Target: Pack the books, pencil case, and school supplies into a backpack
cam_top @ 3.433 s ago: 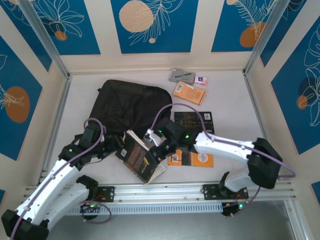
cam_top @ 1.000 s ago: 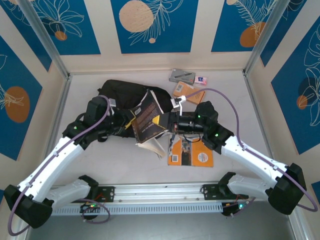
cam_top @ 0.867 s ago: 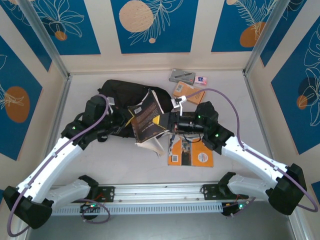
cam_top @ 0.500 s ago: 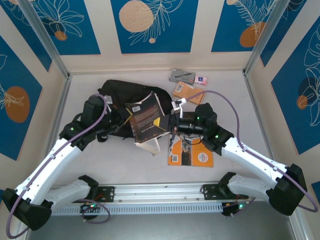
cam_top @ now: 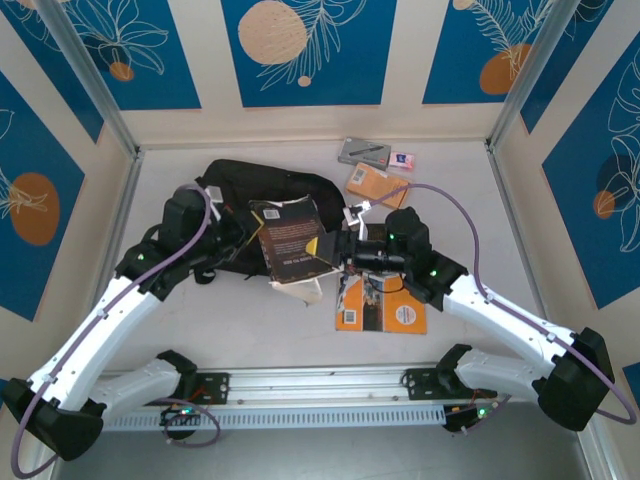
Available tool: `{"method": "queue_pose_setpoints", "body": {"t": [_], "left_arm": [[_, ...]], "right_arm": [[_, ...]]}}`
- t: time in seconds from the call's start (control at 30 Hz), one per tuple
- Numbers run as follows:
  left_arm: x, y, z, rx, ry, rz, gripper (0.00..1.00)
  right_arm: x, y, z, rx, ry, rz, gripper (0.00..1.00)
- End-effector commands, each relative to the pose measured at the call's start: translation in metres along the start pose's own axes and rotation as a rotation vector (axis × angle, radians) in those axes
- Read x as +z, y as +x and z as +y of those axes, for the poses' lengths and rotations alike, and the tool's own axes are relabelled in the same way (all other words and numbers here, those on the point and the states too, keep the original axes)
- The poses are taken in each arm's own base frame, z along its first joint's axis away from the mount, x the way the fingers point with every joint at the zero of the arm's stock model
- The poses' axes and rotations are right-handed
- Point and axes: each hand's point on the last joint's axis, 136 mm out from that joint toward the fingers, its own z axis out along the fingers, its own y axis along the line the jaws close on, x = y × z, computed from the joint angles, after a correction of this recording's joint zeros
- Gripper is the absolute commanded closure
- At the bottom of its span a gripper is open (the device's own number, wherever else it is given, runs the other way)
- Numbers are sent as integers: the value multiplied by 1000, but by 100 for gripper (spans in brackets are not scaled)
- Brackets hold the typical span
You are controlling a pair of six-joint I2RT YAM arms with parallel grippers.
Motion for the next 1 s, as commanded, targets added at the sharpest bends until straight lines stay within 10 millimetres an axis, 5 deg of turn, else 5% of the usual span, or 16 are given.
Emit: {"method": "queue_pose_setpoints", "body": {"t": [0.0, 0.23, 0.37, 0.8, 0.97], "left_arm": [[-16, -8, -33, 34, 101, -37, 100], [-26, -12, -46, 55, 137, -58, 100], [-30, -12, -57, 58, 180, -53, 100], [-45, -6, -91, 23, 365, -16, 100], [-61, -7, -103, 49, 410, -29, 100]], "right_arm": [[-9, -11, 11, -67, 33, -46, 40], [-26, -17, -30, -104, 323, -95, 32], [-26, -15, -46, -77, 350, -92, 24], [19, -34, -15, 85, -142, 60, 3], [26, -41, 18, 76, -306, 119, 2]]}}
